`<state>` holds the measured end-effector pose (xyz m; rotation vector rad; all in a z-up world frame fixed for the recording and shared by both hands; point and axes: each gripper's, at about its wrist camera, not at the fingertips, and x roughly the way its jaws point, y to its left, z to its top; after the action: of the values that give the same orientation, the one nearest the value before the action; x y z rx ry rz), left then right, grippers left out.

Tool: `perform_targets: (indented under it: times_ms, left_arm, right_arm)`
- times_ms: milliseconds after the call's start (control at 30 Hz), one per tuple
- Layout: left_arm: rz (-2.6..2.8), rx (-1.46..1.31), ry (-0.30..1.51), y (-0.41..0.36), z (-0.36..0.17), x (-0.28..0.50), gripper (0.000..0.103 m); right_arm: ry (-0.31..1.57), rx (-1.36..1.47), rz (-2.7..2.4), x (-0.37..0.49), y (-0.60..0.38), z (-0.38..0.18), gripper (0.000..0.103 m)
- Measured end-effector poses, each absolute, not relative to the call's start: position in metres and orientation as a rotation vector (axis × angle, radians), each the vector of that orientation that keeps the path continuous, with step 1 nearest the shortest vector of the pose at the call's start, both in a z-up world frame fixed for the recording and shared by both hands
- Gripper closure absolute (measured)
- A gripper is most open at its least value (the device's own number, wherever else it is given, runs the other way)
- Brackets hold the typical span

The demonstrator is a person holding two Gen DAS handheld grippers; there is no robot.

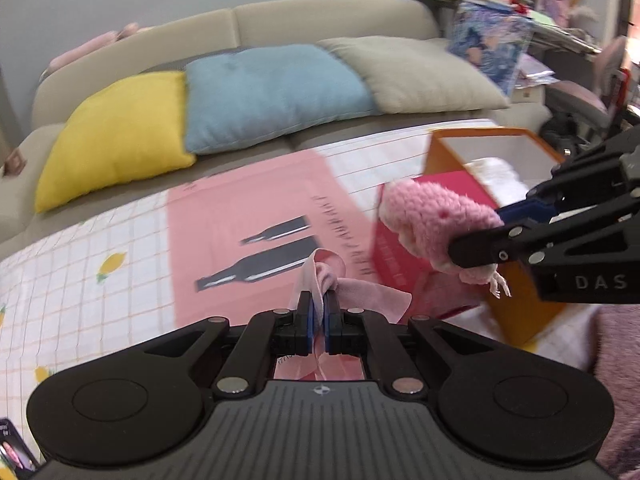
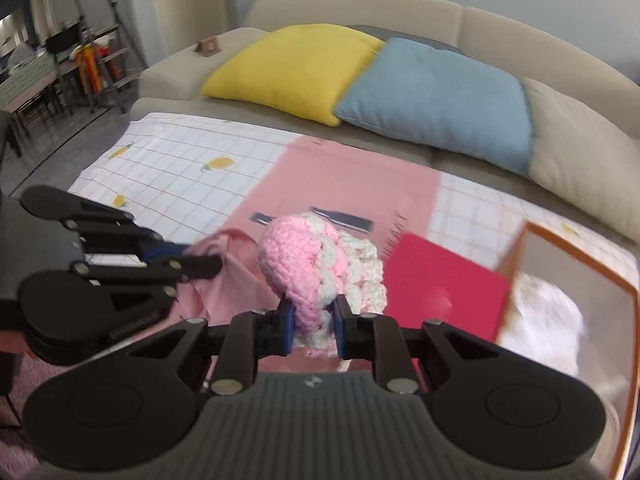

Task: Organize soft objects
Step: 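Carry the crocheted hat and pink cloth over the white box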

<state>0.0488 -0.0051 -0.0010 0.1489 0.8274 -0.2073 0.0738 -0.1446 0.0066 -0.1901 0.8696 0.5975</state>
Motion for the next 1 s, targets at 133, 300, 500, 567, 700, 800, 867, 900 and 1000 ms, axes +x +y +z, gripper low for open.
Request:
perform_targets:
  times_ms: [133, 300, 500, 567, 700, 800, 867, 900, 1000]
  left_arm:
    - [-0.258, 0.16, 0.797, -0.029, 0.011, 0.048, 0.098]
    - [-0.327, 0.172, 0.757, -0.058, 0.026, 0.057, 0.098]
    - [-0.408, 0.225, 0.724, -0.1, 0.035, 0.069, 0.098]
    - [-0.429, 0.25, 0.712, -0.112, 0.038, 0.073, 0.098]
    - [-0.476, 0.241, 0.727, -0.133, 0.042, 0.084, 0.098]
    - [-0.507, 0.264, 0.728, -0.151, 0.042, 0.091, 0.098]
    - [-0.523, 0.295, 0.729, -0.164, 0.041, 0.096, 0.098]
    - [-0.534, 0.305, 0.731, -0.17, 0.04, 0.098, 0.098]
    - [-0.56, 0.347, 0.737, -0.187, 0.035, 0.103, 0.098]
  right_arm:
    - [0.859, -0.144, 0.532, 0.063, -0.183, 0.013, 0.085]
    - [0.822, -0.072, 0.431, 0.059, -0.236, 0.025, 0.085]
    - [0.777, 0.004, 0.289, 0.062, -0.294, 0.033, 0.085]
    - [0.771, 0.044, 0.241, 0.064, -0.315, 0.034, 0.085]
    - [0.766, 0.162, 0.162, 0.066, -0.36, 0.028, 0.085]
    - [0.78, 0.25, 0.117, 0.071, -0.385, 0.017, 0.085]
    - [0.807, 0.303, 0.112, 0.079, -0.395, 0.005, 0.085]
    - [0.82, 0.325, 0.111, 0.082, -0.399, -0.001, 0.085]
    - [0.833, 0.394, 0.133, 0.095, -0.406, -0.014, 0.085]
